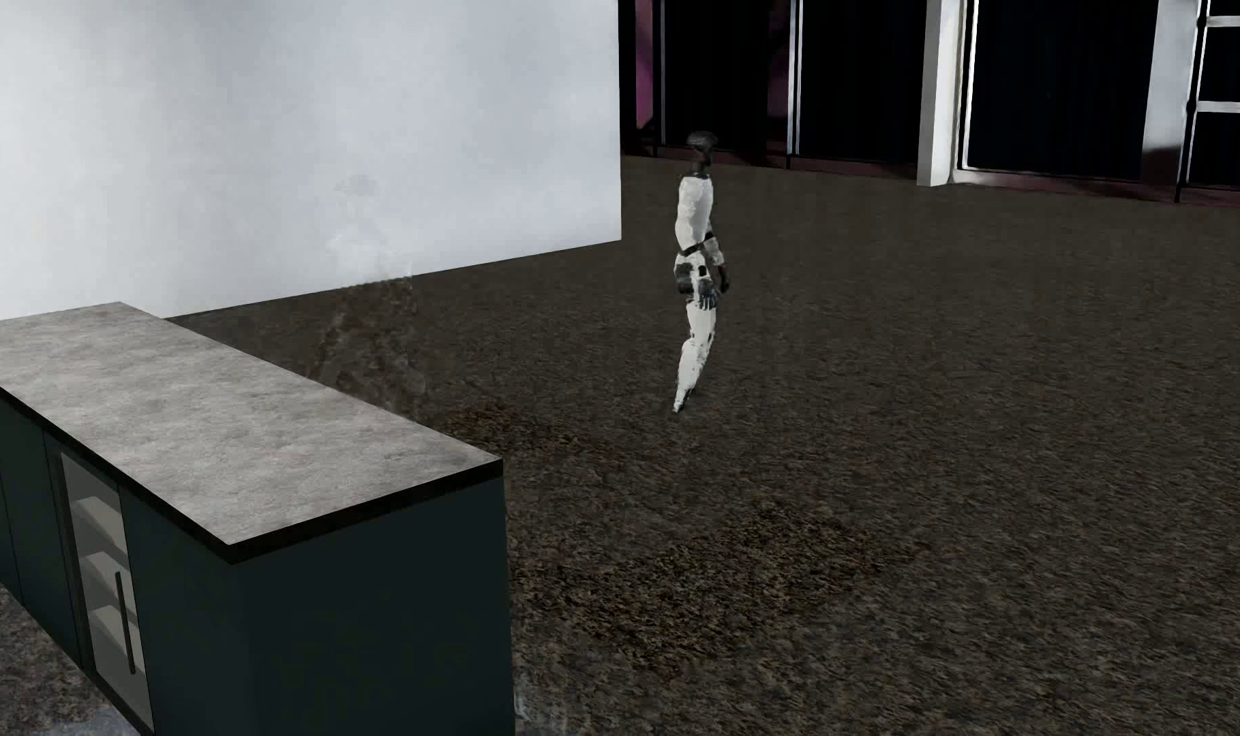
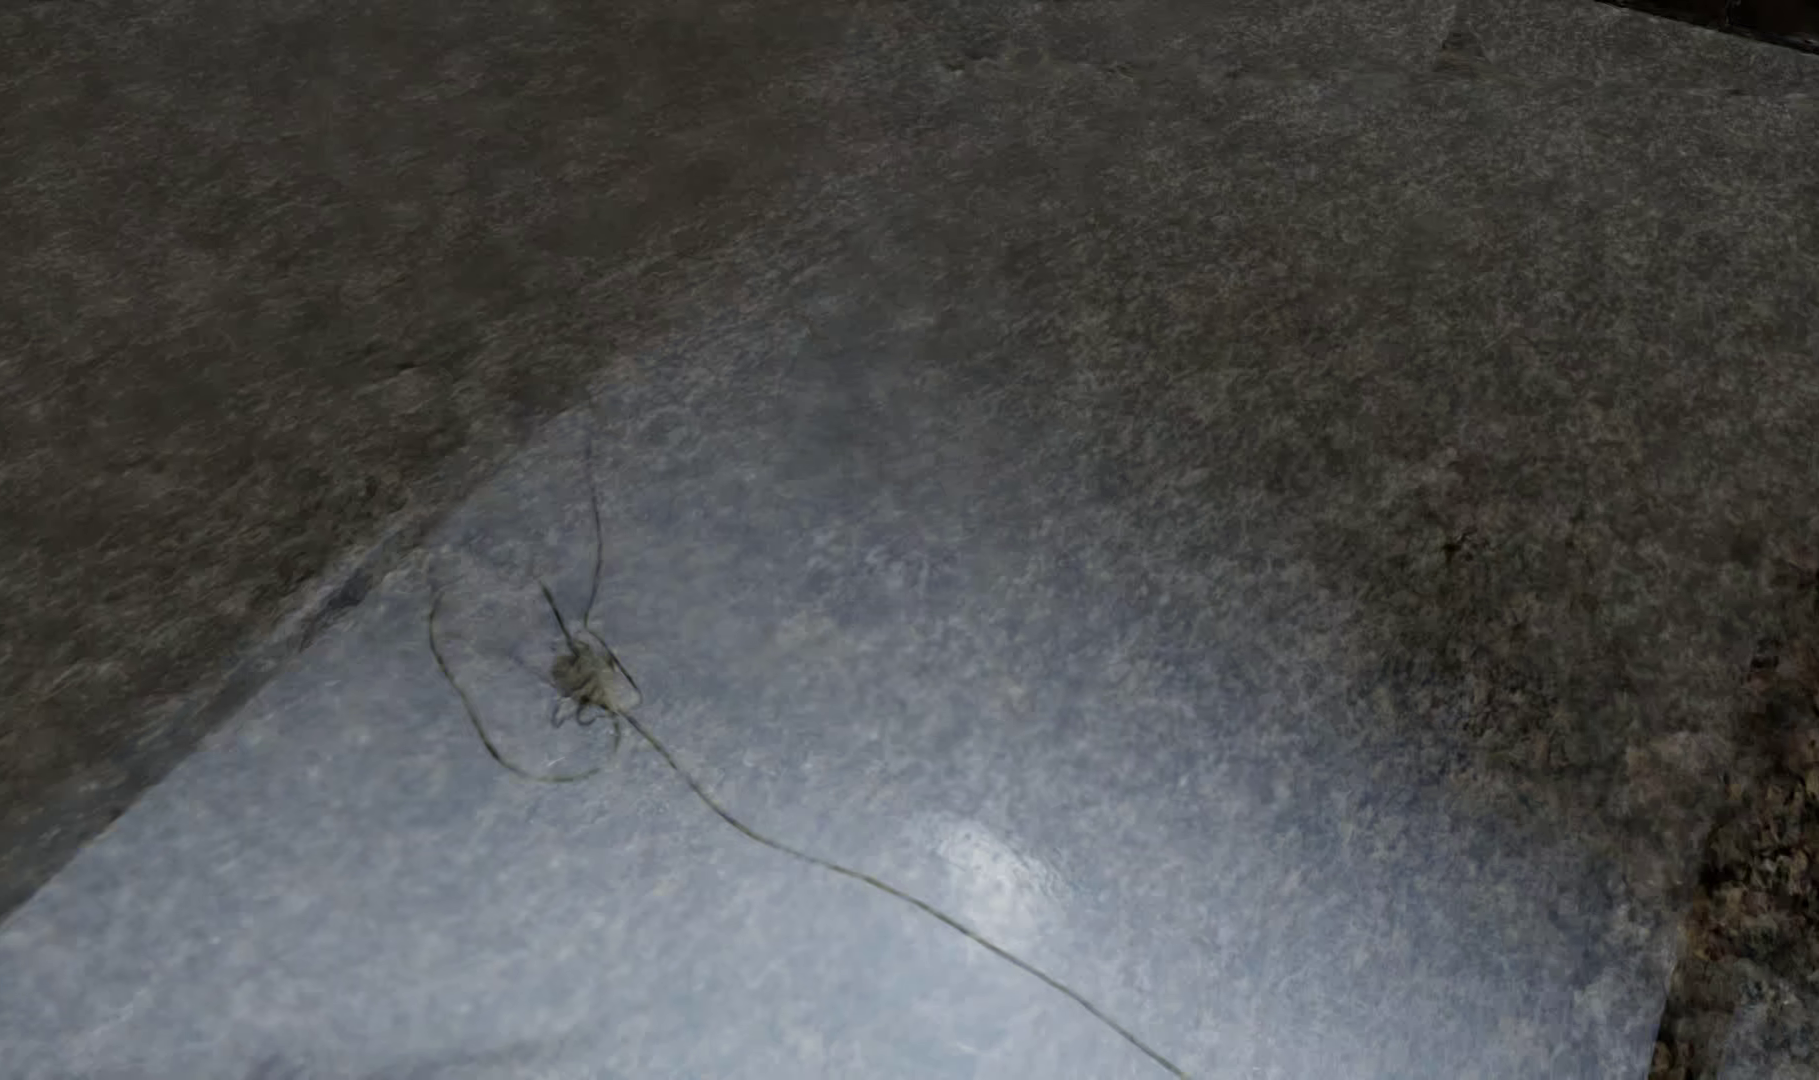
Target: Head to the counter
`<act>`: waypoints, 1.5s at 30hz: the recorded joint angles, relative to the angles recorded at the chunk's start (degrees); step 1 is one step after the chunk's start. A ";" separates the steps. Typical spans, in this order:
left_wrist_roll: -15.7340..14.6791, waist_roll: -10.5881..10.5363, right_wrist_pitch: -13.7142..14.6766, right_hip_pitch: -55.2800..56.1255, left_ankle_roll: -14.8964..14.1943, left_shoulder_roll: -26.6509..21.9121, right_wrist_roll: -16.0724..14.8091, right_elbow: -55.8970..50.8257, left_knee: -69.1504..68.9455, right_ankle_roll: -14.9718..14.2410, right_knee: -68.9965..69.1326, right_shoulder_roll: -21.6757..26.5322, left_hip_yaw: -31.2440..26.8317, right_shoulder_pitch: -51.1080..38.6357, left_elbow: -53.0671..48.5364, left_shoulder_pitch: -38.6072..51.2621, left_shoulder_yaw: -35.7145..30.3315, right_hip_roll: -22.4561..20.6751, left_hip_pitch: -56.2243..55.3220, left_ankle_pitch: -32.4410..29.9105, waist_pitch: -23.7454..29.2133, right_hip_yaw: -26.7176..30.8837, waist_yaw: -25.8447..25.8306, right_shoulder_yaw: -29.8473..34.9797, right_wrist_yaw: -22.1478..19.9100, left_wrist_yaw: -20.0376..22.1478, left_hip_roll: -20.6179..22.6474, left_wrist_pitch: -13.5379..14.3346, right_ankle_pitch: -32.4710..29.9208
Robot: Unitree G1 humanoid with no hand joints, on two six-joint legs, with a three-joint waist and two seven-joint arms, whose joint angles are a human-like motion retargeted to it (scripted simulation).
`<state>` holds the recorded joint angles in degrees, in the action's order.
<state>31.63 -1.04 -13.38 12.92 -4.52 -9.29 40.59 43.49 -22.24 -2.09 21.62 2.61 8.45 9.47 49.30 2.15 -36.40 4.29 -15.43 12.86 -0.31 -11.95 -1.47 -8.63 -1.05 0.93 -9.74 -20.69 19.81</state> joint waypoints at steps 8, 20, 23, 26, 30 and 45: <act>-1.49 0.21 1.59 3.45 0.33 -1.33 -0.84 -2.64 -4.22 -1.73 4.20 0.85 5.80 -1.17 -1.11 -1.93 1.65 -1.20 -0.36 0.89 0.72 5.36 0.16 2.59 -0.64 2.21 -2.60 0.40 -1.44; -5.62 1.91 3.77 2.31 -9.13 -7.27 0.07 -0.18 -4.29 5.02 9.35 -0.89 36.44 -1.47 2.10 -9.20 9.35 16.67 14.28 -3.06 -0.14 -37.65 1.57 -1.41 -5.11 1.69 -14.57 -4.27 0.66; -5.64 2.11 0.98 1.05 -6.91 -8.21 1.87 5.77 -12.84 6.62 5.69 -0.58 36.89 -2.97 1.70 -11.27 12.97 7.46 15.80 -15.68 -0.19 -31.54 0.45 -0.11 -2.22 2.93 -23.33 -4.45 2.58; -3.86 1.56 -0.24 -0.27 7.39 -8.02 3.07 6.71 -27.57 8.96 2.67 0.97 21.16 -3.73 -1.03 -10.82 13.42 -0.98 6.20 -11.63 0.56 -23.37 1.44 1.83 1.68 2.48 -25.00 -2.89 3.92; -2.03 1.42 -0.21 -1.11 1.35 -3.79 1.46 4.03 -41.82 10.02 1.67 2.72 -0.61 -3.81 -7.70 -9.50 19.19 -6.17 -13.80 -6.10 1.50 -12.77 2.91 1.74 -1.04 5.66 -8.32 0.83 5.87; 12.20 4.00 0.56 7.31 6.87 0.41 2.33 2.60 -11.57 -12.13 46.82 6.34 2.32 -0.17 11.81 -8.03 9.54 -11.91 -15.00 0.52 2.00 21.30 4.20 15.84 5.81 -17.53 5.40 -3.41 -15.20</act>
<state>43.84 2.96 -12.82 20.23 2.34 -8.89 42.91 46.09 -33.81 -14.23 68.44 8.94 10.77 9.29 61.12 -5.88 -26.86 -7.62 -30.43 13.38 1.69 9.35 2.72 7.21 4.76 -16.60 -4.34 -24.10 4.61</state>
